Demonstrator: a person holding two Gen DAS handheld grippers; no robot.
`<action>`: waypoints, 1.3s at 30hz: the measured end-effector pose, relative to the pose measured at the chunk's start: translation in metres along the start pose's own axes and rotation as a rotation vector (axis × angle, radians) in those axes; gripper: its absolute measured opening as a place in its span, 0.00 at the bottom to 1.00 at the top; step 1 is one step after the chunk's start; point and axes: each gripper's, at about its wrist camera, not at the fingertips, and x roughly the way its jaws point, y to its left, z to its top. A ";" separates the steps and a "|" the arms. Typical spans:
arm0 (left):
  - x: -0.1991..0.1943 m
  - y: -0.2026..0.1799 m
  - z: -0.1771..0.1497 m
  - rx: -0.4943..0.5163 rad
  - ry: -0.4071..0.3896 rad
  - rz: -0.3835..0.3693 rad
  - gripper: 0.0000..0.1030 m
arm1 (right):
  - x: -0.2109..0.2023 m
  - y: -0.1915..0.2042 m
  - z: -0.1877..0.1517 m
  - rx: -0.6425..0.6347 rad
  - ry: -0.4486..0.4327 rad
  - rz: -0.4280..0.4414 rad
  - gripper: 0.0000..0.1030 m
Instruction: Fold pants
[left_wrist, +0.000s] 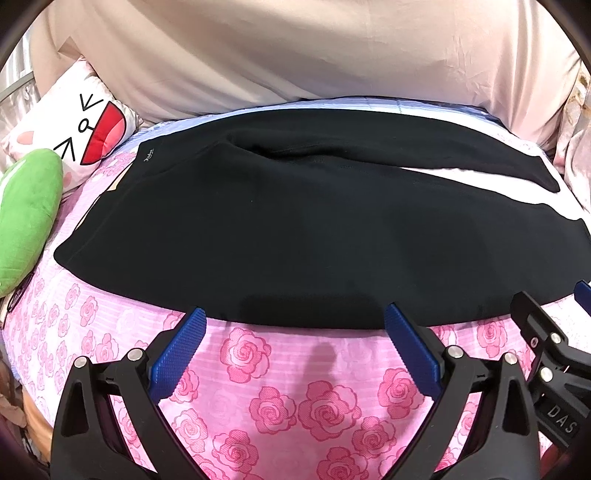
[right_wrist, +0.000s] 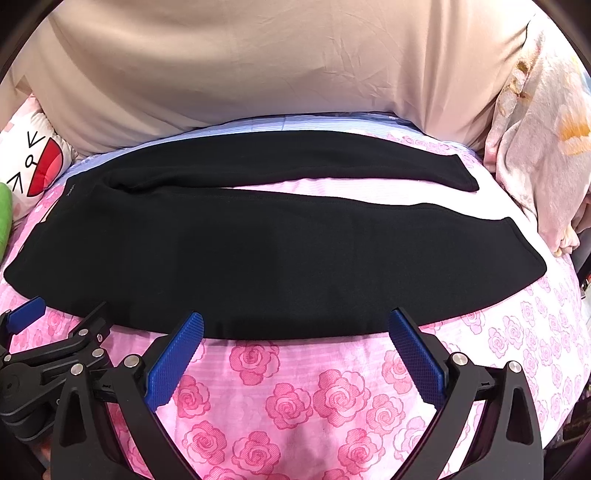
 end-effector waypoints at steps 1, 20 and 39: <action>0.000 0.000 0.000 0.001 0.001 0.001 0.92 | 0.000 0.000 0.000 0.001 0.000 -0.001 0.95; 0.002 -0.003 0.000 0.005 0.004 0.014 0.93 | 0.000 0.000 -0.001 0.003 0.001 -0.001 0.95; 0.016 -0.004 0.022 0.006 -0.001 0.043 0.93 | 0.025 -0.061 0.032 0.061 -0.009 -0.047 0.95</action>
